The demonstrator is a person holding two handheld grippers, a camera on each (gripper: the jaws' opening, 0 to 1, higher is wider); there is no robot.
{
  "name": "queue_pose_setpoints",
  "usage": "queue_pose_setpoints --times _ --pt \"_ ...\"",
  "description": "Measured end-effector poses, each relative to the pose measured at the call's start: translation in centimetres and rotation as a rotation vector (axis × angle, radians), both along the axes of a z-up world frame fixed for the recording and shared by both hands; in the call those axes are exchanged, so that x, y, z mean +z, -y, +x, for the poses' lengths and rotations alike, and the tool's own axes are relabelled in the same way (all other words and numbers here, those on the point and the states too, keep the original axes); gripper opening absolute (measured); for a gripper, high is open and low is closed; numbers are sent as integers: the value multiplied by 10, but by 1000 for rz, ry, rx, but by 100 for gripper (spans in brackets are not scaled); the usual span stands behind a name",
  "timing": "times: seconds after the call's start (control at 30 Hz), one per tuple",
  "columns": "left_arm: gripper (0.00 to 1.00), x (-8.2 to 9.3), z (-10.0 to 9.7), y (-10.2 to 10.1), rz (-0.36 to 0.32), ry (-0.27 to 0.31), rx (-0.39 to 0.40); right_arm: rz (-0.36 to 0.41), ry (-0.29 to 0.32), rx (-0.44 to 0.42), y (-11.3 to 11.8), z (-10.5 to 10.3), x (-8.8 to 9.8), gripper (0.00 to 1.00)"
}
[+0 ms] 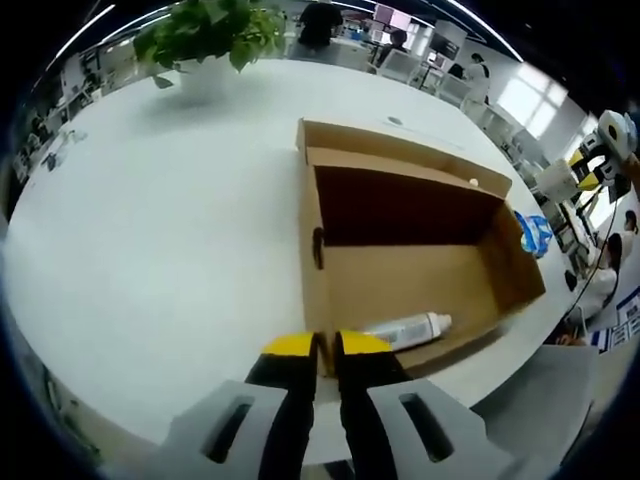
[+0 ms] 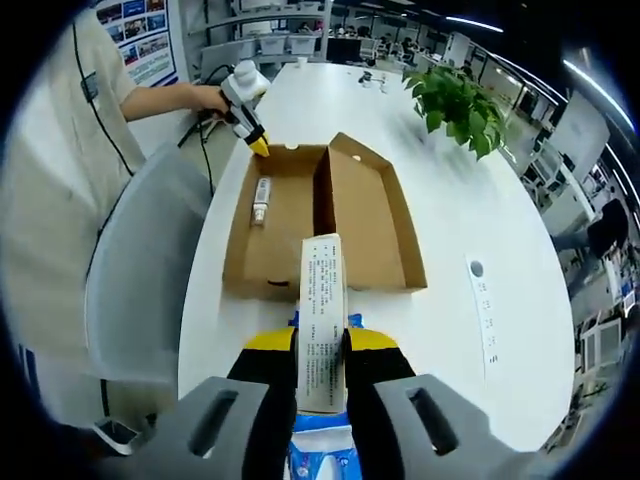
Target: Operate the shoe box by opening the lid, removing the specified soft item, and placing it in the target area until the item is outside and the box remains undamaged.
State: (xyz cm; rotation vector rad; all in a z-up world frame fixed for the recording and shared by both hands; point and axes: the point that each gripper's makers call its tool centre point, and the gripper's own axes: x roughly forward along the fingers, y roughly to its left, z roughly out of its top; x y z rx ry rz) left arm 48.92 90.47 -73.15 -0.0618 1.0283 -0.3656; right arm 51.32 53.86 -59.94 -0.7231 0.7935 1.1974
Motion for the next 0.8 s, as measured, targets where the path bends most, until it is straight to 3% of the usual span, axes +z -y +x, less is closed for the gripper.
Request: queue_pose_setpoints --times 0.8 --pt "4 -1 1 0 -1 -27 4 -106 9 -31 75 23 -31 15"
